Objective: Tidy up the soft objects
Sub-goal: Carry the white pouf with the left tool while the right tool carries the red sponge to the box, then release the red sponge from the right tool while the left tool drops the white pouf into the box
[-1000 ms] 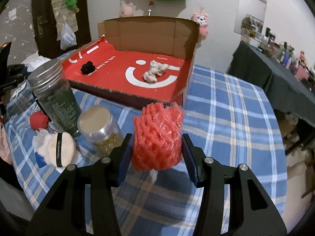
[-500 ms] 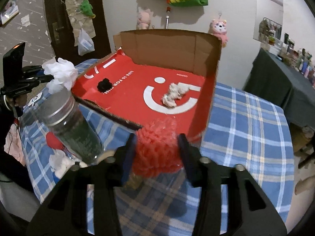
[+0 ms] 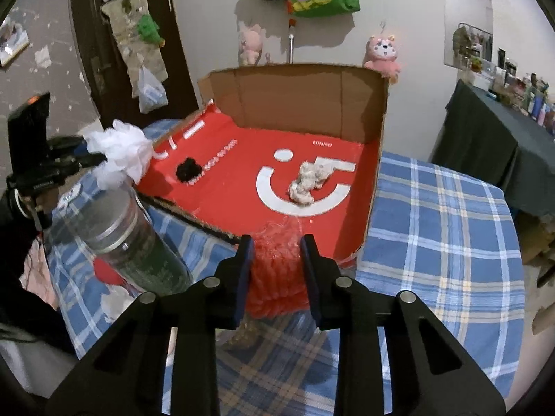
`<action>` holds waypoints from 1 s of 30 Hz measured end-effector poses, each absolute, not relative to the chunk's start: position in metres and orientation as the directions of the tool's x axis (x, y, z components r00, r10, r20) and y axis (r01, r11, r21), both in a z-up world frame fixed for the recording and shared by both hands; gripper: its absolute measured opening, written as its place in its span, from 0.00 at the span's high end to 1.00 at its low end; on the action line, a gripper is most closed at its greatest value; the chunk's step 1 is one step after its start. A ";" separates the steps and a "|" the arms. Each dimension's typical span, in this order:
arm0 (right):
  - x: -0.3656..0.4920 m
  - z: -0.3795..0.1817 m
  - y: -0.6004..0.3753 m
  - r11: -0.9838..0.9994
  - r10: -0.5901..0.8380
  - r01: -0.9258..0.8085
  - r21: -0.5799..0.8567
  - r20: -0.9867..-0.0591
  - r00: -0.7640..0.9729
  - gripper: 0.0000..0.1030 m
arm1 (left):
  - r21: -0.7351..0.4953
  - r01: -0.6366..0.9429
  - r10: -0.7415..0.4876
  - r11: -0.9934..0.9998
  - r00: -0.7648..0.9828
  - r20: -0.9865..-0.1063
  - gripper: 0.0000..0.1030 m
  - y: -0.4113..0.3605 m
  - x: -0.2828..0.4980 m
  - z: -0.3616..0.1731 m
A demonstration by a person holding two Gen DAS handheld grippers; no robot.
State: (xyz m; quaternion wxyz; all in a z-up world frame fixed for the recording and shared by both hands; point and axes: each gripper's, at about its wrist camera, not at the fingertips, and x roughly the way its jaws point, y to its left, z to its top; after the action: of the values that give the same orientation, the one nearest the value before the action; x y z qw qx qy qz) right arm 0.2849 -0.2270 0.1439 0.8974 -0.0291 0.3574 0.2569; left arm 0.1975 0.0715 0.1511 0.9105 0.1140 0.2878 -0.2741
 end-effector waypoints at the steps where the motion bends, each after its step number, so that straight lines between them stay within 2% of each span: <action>1: 0.285 0.147 -0.228 0.864 0.452 -0.483 0.146 -0.649 0.612 0.75 | 0.043 0.563 -0.436 0.825 0.684 -0.584 0.81 0.071 0.198 0.153; 15: 0.332 0.182 -0.186 0.835 0.518 -0.518 0.188 -0.587 0.622 0.75 | -0.049 0.534 -0.460 0.844 0.674 -0.578 0.81 0.043 0.251 0.171; 22: 0.404 0.183 -0.158 0.855 0.485 -0.480 0.198 -0.635 0.601 0.74 | -0.083 0.472 -0.412 0.878 0.653 -0.635 0.81 0.022 0.312 0.164; 30: 0.485 0.158 -0.140 0.900 0.394 -0.398 0.177 -0.720 0.571 0.74 | -0.054 0.398 -0.314 0.916 0.626 -0.713 0.81 0.004 0.386 0.136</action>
State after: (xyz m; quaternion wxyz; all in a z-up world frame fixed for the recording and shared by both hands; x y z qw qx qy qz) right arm 0.4848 -0.1396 0.1578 0.8864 -0.0026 0.4055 0.2233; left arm 0.3862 0.0037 0.1359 0.9001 0.0547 0.3841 -0.1980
